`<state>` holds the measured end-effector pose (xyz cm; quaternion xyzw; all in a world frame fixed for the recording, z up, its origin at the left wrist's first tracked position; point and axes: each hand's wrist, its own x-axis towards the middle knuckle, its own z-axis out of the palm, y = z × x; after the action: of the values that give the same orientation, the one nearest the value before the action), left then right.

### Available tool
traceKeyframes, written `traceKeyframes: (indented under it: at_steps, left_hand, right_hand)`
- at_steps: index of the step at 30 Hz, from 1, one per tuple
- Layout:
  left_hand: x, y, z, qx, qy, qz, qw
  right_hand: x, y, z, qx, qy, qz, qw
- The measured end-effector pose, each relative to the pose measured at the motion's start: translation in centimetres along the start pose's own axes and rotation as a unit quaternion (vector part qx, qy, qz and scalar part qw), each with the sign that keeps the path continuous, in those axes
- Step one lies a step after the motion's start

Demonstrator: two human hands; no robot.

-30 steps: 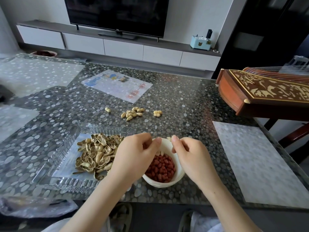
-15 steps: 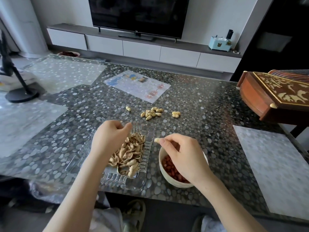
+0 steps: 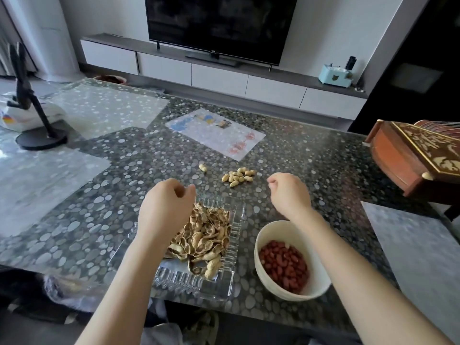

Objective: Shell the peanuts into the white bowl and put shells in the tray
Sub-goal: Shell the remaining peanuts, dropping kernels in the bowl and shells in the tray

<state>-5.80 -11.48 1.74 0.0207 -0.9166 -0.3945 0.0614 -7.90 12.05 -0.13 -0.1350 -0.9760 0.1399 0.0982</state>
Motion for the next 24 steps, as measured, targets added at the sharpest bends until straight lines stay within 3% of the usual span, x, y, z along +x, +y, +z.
traceKeyframes:
  at_steps: [4,14,17,24]
  left_hand:
    - [0.4,0.7,0.3,-0.021,0.017,0.010,1.000]
    - [0.6,1.9,1.1,-0.025,0.006,0.046,0.999]
    - [0.4,2.1,1.2,-0.027,-0.006,0.059,0.998]
    - [-2.1,3.5,1.8,-0.114,-0.080,0.143,0.980]
  right_hand:
    - [4.6,2.8,1.4,-0.016,-0.053,0.068,0.996]
    - [6.7,3.1,2.9,-0.033,-0.097,0.071,0.992]
    - [5.4,3.1,2.2,0.060,-0.087,0.063,0.992]
    - [-3.9,-0.4,-3.3,0.289,-0.044,-0.072,0.954]
